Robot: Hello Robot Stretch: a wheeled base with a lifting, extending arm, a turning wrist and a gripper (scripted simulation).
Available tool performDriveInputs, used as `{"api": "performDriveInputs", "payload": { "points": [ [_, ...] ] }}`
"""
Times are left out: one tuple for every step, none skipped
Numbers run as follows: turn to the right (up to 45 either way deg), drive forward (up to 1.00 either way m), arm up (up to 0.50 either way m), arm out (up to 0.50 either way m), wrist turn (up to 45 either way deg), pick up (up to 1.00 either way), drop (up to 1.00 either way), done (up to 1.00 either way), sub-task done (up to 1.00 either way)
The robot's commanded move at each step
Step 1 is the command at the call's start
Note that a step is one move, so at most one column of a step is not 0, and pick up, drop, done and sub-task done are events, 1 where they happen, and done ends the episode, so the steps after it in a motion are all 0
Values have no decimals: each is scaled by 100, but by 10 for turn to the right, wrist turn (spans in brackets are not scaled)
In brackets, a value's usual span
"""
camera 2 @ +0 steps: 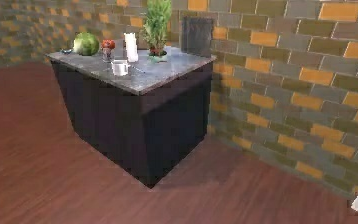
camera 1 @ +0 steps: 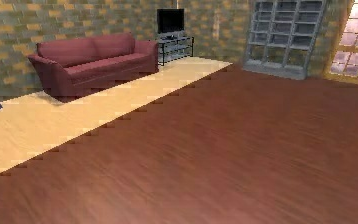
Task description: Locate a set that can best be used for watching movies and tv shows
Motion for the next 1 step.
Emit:
{"api": "performDriveInputs", "payload": {
  "points": [
    [0,100,0,0,0,0,0,0,0]
  ]
}}
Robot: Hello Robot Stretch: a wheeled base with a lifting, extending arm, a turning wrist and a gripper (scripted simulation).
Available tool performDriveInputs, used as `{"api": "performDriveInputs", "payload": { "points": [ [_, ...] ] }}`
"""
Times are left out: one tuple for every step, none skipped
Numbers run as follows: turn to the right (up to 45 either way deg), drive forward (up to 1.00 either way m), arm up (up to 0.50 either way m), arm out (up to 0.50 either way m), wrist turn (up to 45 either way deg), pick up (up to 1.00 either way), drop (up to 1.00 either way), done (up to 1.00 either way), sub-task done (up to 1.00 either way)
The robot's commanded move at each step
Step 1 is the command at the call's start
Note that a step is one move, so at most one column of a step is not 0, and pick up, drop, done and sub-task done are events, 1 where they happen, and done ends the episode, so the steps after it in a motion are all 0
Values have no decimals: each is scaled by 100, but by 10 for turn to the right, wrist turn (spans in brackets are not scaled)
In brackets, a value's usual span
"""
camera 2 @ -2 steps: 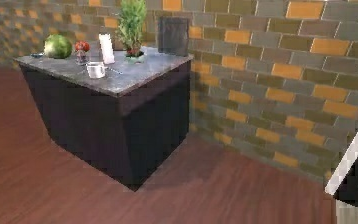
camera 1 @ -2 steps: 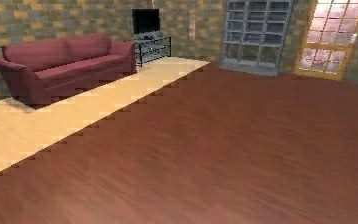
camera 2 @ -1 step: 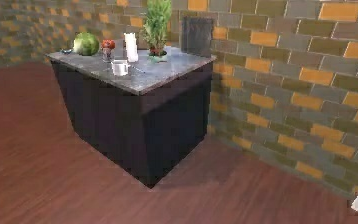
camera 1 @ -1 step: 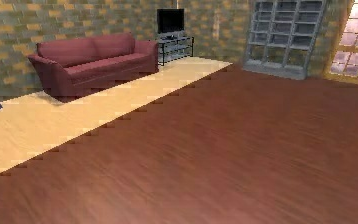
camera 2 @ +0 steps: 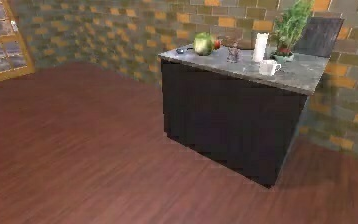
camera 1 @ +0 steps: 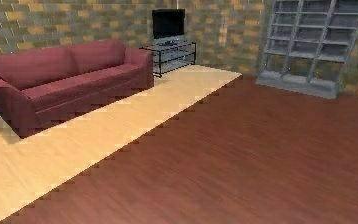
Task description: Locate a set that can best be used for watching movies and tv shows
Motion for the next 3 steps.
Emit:
{"api": "performDriveInputs", "payload": {
  "points": [
    [0,100,0,0,0,0,0,0,0],
    [0,100,0,0,0,0,0,0,0],
    [0,100,0,0,0,0,0,0,0]
  ]
}}
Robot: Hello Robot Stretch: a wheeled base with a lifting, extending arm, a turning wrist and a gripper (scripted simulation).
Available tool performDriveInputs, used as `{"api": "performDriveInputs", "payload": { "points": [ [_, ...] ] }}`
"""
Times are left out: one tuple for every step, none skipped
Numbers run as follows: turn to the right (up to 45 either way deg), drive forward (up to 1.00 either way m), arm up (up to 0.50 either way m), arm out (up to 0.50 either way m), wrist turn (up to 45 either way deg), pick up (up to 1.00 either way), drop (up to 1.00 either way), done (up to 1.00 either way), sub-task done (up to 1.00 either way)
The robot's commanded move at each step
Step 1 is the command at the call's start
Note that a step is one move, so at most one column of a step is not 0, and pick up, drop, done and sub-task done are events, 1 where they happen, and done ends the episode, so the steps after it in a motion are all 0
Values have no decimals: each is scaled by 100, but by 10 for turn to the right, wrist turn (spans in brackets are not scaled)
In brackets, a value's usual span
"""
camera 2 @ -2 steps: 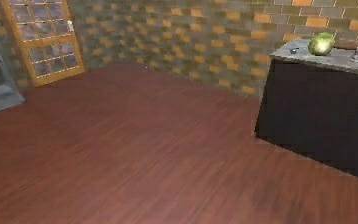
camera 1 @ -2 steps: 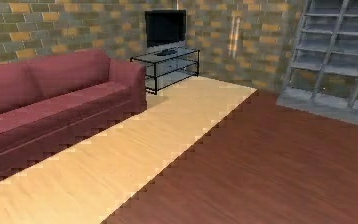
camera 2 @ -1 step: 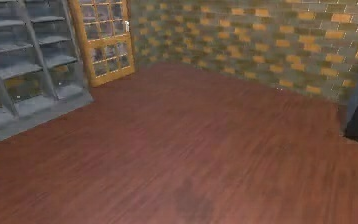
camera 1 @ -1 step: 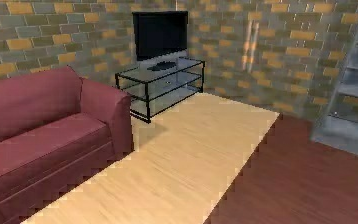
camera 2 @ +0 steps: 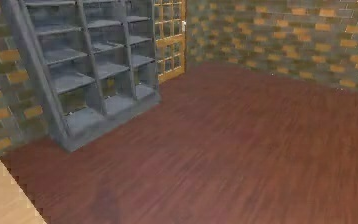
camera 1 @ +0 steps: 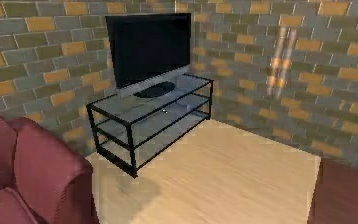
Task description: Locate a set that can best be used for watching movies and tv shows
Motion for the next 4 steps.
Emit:
{"api": "performDriveInputs", "payload": {
  "points": [
    [0,75,0,0,0,0,0,0,0],
    [-270,0,0,0,0,0,0,0,0],
    [0,30,0,0,0,0,0,0,0],
    [210,0,0,0,0,0,0,0,0]
  ]
}}
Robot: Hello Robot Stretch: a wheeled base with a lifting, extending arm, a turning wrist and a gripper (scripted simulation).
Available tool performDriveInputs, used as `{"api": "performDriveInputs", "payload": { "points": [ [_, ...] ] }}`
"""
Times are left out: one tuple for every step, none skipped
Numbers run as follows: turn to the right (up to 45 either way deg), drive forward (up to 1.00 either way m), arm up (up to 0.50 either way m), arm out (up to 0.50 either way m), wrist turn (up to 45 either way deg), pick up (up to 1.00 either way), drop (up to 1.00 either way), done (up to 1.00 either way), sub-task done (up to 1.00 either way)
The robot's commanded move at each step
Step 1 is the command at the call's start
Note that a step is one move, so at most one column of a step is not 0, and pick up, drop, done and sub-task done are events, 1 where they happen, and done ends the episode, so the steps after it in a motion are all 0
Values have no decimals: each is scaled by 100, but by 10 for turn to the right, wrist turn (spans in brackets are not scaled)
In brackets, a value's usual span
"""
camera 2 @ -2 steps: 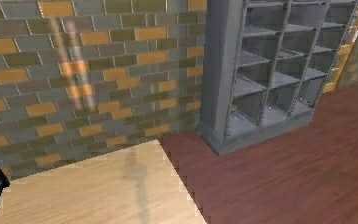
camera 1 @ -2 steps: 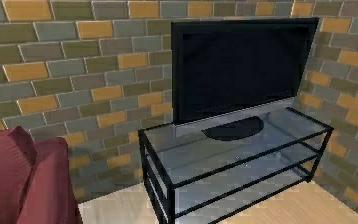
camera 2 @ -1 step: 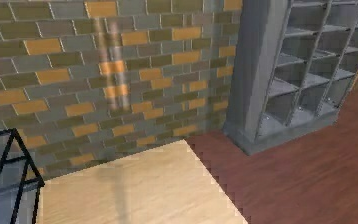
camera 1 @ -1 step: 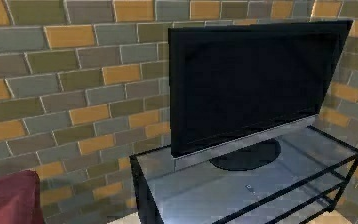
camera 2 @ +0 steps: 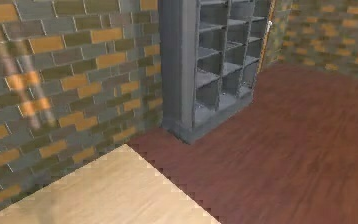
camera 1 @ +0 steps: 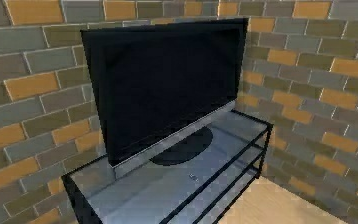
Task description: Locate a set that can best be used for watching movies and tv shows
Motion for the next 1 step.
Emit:
{"api": "performDriveInputs", "payload": {
  "points": [
    [0,0,0,0,0,0,0,100,0]
  ]
}}
